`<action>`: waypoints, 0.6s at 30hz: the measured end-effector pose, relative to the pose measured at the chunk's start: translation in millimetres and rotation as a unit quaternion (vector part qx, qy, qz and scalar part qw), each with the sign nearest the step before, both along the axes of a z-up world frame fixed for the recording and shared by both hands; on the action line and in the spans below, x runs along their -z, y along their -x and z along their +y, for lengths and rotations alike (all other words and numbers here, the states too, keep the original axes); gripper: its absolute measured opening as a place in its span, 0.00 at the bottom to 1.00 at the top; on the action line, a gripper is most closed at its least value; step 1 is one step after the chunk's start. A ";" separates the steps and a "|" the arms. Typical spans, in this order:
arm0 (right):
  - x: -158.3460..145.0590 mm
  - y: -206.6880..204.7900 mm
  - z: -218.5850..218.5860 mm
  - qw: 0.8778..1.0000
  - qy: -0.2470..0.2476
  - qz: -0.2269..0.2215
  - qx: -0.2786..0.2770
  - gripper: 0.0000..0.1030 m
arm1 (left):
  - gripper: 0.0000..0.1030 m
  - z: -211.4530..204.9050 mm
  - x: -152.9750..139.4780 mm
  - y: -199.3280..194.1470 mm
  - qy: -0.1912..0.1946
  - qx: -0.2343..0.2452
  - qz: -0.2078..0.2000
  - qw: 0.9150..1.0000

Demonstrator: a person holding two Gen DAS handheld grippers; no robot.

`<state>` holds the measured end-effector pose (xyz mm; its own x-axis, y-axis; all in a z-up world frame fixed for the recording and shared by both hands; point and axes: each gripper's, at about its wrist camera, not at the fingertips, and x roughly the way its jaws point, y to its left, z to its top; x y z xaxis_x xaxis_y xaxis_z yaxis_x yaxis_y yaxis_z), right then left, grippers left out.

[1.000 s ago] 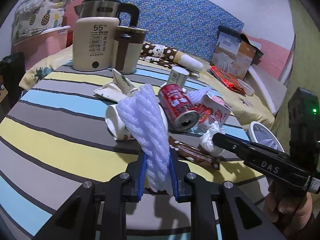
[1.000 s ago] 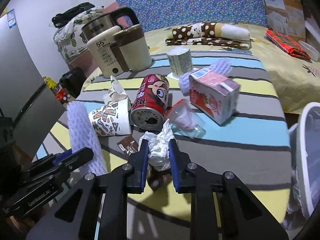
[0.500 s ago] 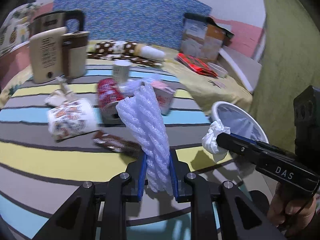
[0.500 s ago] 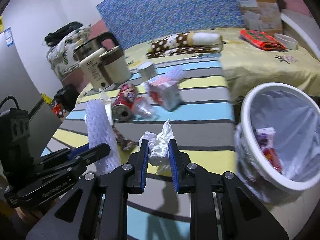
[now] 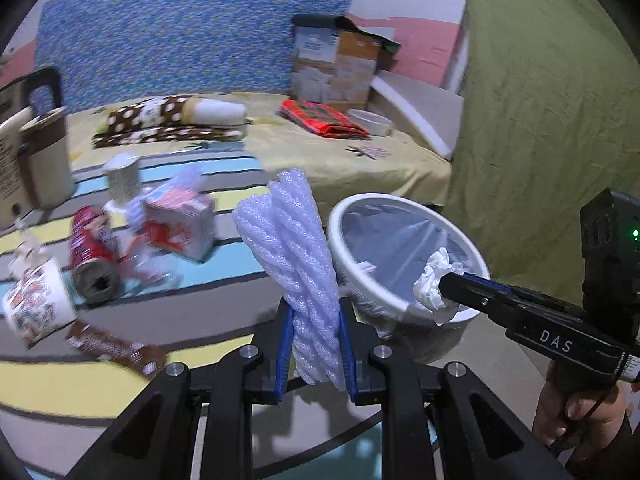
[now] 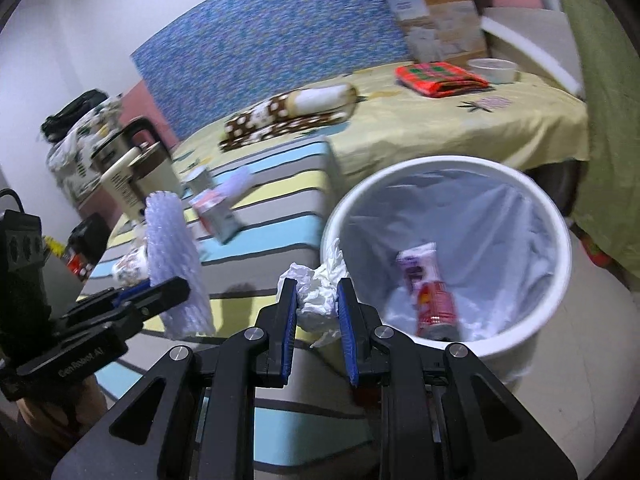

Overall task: Collect trash
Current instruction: 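Carry the foam net and tissue over the bin and open both tools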

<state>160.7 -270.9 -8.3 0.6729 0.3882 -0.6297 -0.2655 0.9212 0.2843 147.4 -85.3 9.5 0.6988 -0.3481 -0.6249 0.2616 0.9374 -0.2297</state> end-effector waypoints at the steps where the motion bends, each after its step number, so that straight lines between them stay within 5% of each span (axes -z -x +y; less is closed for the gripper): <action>1: 0.3 -0.2 -6.3 1.000 0.000 0.000 0.006 0.22 | 0.21 -4.9 -0.6 -2.2 0.000 0.005 -0.001 1.000; 18: 13.2 -6.8 -51.4 0.998 -0.002 0.007 0.069 0.22 | 0.21 -81.7 1.2 -47.8 -0.008 0.077 -0.005 0.997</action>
